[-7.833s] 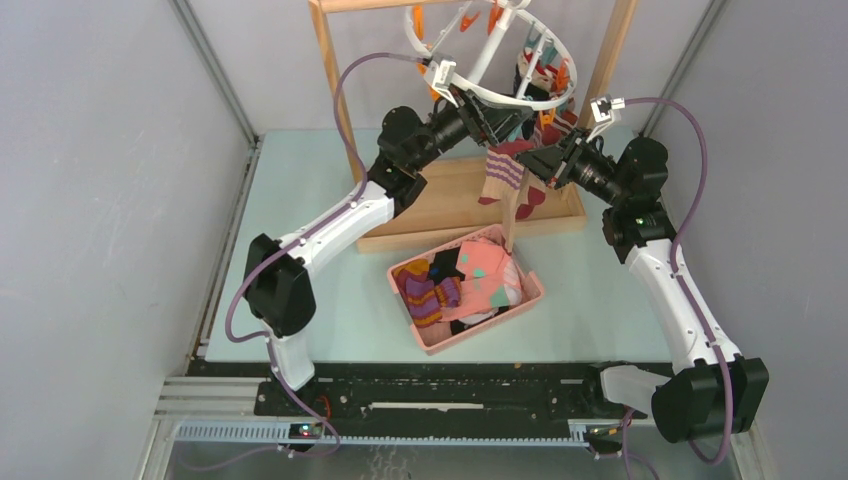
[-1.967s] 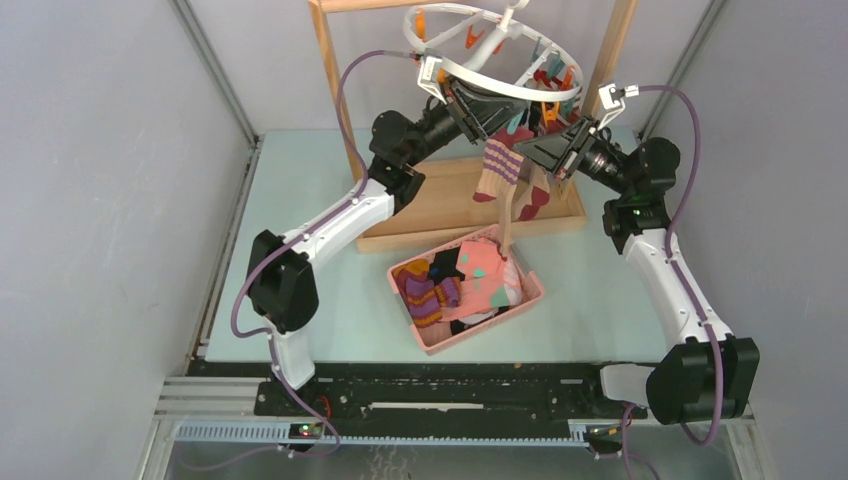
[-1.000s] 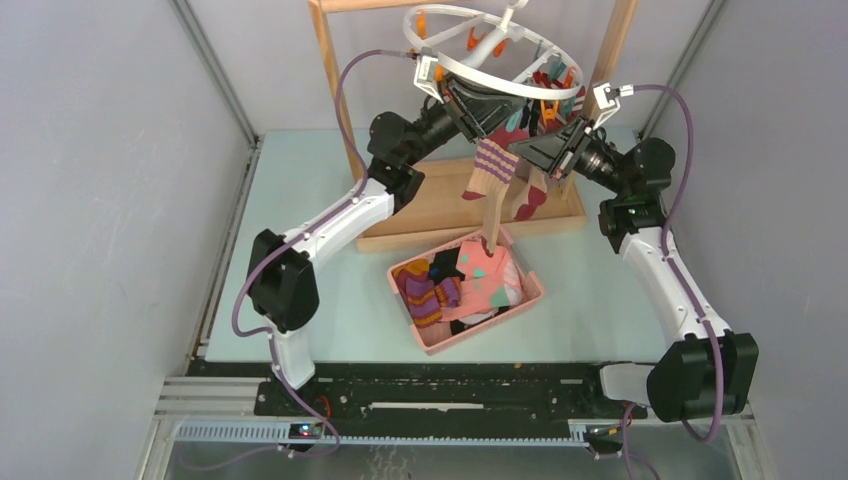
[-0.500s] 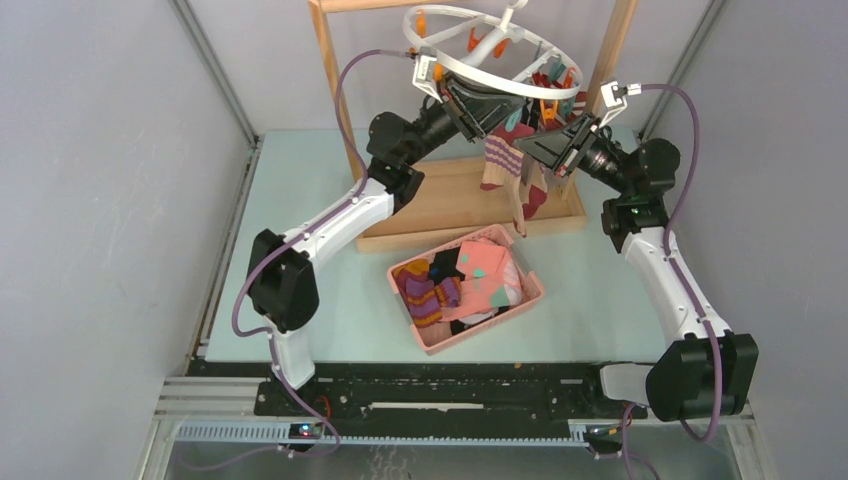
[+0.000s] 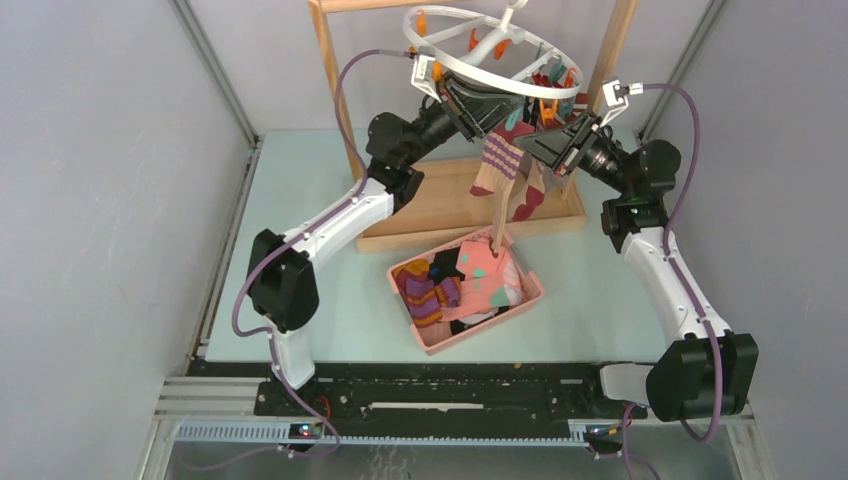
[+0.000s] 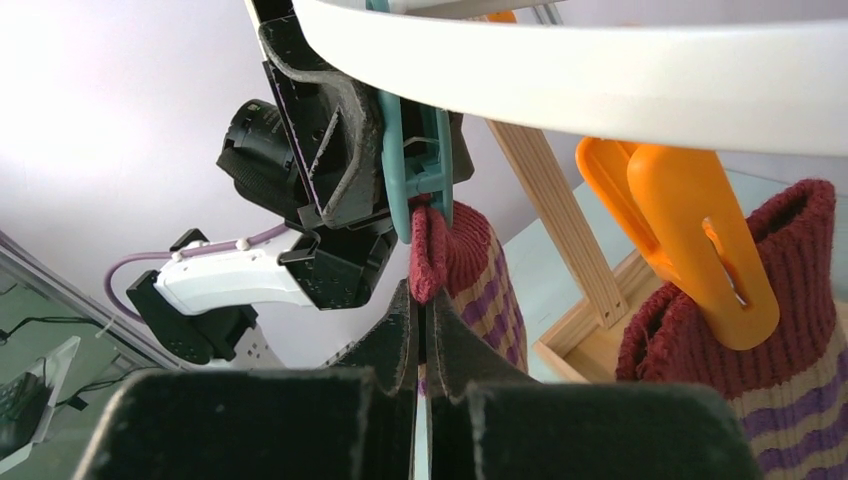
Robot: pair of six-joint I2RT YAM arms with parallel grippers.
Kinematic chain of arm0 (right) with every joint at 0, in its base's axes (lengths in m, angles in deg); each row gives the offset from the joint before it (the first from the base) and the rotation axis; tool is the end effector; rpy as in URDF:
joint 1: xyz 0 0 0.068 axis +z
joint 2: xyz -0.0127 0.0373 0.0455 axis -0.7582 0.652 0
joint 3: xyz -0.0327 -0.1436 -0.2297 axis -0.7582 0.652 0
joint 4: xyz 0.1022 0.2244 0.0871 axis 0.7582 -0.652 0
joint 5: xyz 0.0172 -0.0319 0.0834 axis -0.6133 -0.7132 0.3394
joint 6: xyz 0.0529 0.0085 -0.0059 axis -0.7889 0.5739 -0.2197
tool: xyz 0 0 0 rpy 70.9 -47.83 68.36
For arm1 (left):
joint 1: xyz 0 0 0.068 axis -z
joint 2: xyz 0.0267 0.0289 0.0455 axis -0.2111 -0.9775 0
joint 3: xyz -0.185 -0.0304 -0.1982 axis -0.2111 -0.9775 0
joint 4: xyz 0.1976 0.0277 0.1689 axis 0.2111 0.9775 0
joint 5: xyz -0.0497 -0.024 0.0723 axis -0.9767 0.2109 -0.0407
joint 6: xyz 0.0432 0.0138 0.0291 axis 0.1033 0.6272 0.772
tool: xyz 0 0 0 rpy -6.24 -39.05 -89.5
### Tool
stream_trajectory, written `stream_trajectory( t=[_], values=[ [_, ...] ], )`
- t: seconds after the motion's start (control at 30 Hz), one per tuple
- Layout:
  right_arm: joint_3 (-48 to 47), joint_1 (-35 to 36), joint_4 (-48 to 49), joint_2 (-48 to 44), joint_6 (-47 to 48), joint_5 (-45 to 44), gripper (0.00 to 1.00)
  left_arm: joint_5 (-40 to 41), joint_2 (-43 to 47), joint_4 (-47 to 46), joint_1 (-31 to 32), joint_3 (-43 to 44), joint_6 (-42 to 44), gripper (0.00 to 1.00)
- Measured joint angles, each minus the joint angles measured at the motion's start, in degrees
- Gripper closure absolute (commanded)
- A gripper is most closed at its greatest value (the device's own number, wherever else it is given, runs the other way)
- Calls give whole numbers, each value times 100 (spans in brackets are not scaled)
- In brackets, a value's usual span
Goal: Clip the socks to the hanger
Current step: Clamp the sock onto the hanger.
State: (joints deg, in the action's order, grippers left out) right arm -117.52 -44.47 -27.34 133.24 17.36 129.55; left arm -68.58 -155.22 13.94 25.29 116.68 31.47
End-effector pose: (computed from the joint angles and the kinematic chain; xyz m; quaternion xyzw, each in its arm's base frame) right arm 0.2749 0.0519 0.4288 -0.1602 0.5809 0.5703 0.5582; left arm 0.3288 -0.2740 0.4494 0.1924 0.4280 -0.6694 0.5759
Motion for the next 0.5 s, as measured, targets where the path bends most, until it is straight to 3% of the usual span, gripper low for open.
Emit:
stream_trajectory(
  t=[0.5],
  values=[
    [0, 17, 203, 20, -173, -48, 100, 2, -2, -39, -2, 2, -46, 81]
  ],
)
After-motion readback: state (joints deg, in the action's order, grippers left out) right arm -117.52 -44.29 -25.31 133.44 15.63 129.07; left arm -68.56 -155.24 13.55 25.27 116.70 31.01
